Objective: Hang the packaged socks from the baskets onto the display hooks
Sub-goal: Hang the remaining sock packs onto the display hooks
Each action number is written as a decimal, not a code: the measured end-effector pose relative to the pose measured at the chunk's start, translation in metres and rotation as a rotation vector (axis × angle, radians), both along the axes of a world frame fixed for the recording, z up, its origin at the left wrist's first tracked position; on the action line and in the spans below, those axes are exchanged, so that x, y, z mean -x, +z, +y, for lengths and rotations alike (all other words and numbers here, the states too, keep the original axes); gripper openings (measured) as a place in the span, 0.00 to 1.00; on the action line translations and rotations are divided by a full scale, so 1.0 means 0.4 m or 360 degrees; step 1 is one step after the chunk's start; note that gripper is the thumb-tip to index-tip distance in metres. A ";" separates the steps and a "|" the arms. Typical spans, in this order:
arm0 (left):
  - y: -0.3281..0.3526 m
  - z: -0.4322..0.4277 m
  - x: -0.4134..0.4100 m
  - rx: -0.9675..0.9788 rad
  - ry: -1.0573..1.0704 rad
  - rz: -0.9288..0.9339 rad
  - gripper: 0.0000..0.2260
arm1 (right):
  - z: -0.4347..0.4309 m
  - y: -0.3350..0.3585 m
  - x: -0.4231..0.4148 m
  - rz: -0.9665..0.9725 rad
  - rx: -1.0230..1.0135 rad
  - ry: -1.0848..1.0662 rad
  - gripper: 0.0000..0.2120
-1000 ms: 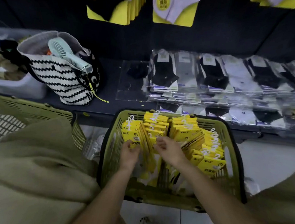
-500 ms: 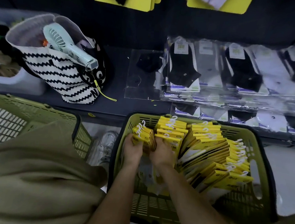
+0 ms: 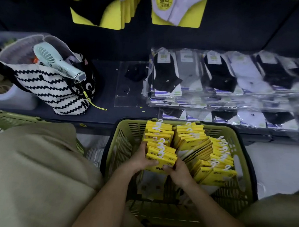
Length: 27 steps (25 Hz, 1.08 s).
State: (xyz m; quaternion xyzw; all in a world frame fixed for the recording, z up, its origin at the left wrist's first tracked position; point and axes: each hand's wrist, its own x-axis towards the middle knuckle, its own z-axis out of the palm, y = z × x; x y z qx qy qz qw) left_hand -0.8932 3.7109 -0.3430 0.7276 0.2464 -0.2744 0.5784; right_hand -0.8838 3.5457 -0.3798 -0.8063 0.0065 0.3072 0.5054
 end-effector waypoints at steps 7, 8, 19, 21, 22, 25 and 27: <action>-0.003 -0.069 0.040 -0.0039 0.0110 -0.0180 0.28 | -0.010 0.000 0.041 -0.0122 -0.0239 -0.0156 0.23; 0.009 -0.072 0.031 -0.0032 0.0158 -0.0228 0.27 | -0.010 0.012 0.029 -0.0107 -0.0275 -0.0194 0.21; 0.255 -0.055 -0.096 0.0188 0.0548 -0.1011 0.15 | 0.029 0.302 -0.124 -0.0586 -0.0661 -0.0803 0.13; 0.320 -0.034 -0.124 0.0199 0.0532 -0.1115 0.16 | 0.038 0.376 -0.150 -0.0663 -0.0788 -0.0755 0.11; 0.353 -0.025 -0.136 0.0223 0.0520 -0.1155 0.17 | 0.041 0.411 -0.163 -0.0694 -0.0835 -0.0724 0.10; 0.451 -0.011 -0.169 0.0331 0.0485 -0.1281 0.17 | 0.042 0.520 -0.205 -0.0780 -0.0900 -0.0669 0.08; 0.507 -0.014 -0.187 0.0384 0.0387 -0.1361 0.23 | 0.034 0.583 -0.236 -0.0870 -0.0897 -0.0644 0.07</action>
